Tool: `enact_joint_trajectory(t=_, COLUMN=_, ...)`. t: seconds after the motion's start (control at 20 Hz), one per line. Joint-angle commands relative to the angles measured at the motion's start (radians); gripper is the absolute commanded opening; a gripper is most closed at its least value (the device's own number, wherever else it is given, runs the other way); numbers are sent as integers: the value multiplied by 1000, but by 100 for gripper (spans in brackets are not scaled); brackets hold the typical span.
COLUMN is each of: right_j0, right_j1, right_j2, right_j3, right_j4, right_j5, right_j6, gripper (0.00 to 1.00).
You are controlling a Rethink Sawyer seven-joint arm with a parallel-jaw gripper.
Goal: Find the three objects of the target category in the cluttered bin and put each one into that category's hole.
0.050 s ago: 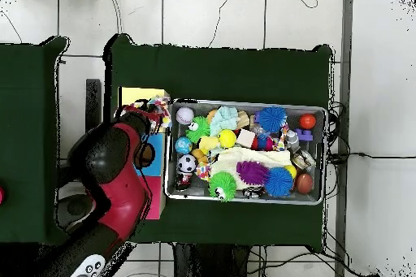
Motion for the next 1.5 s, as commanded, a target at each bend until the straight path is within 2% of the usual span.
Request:
enact_joint_trajectory(t=0.05, right_j0=-32, right_j1=34, right_j2=166, right_j3=-81, right_j4=-120, right_j5=56, right_j6=59, gripper=0)
enact_joint_trajectory(t=0.65, right_j0=-66, right_j1=-1, right_j2=215, right_j3=-84, right_j4=-286, right_j5=29, right_j6=154, gripper=0)
enact_joint_trajectory(t=1.0, right_j0=-82, right_j1=-12, right_j2=237, right_j3=-92, right_j4=-327, right_j5=17, right_j6=159, gripper=0)
enact_joint_trajectory(t=1.5, right_j0=-131, right_j1=-40, right_j2=280, right_j3=-98, right_j4=-501, right_j5=24, right_j6=234, gripper=0)
